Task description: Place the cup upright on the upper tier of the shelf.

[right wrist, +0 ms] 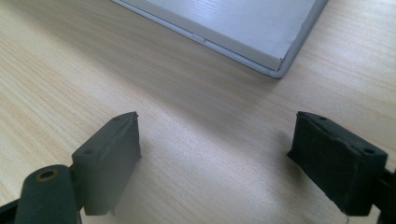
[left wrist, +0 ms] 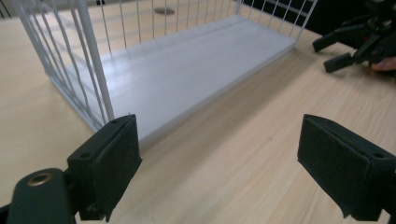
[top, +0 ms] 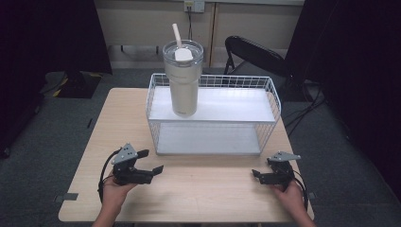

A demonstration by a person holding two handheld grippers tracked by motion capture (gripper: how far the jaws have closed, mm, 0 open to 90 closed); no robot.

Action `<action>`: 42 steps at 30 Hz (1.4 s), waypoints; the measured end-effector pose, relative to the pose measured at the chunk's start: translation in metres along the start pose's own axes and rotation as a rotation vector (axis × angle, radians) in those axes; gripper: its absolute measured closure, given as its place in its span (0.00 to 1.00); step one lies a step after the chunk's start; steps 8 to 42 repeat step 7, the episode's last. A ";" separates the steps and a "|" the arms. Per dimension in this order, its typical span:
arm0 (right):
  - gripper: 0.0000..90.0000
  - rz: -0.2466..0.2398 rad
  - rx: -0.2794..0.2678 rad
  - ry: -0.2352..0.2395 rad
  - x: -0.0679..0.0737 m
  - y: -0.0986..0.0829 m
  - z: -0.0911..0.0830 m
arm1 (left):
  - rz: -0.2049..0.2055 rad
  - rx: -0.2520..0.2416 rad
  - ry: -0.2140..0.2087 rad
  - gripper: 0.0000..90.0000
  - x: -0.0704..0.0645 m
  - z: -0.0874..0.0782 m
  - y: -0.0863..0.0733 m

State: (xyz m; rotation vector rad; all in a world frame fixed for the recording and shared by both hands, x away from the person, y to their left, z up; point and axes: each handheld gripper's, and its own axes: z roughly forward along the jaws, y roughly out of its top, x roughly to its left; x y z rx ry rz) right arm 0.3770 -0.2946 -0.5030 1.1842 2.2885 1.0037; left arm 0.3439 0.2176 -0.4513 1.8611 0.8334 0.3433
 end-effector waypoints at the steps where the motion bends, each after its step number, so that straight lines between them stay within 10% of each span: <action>1: 0.17 0.000 0.000 0.000 0.000 0.000 0.000 | 0.003 0.021 0.003 0.15 0.001 0.002 -0.006; 42: 0.17 0.000 0.000 0.000 0.000 0.000 0.000 | -0.012 0.064 0.028 0.16 0.002 0.007 -0.024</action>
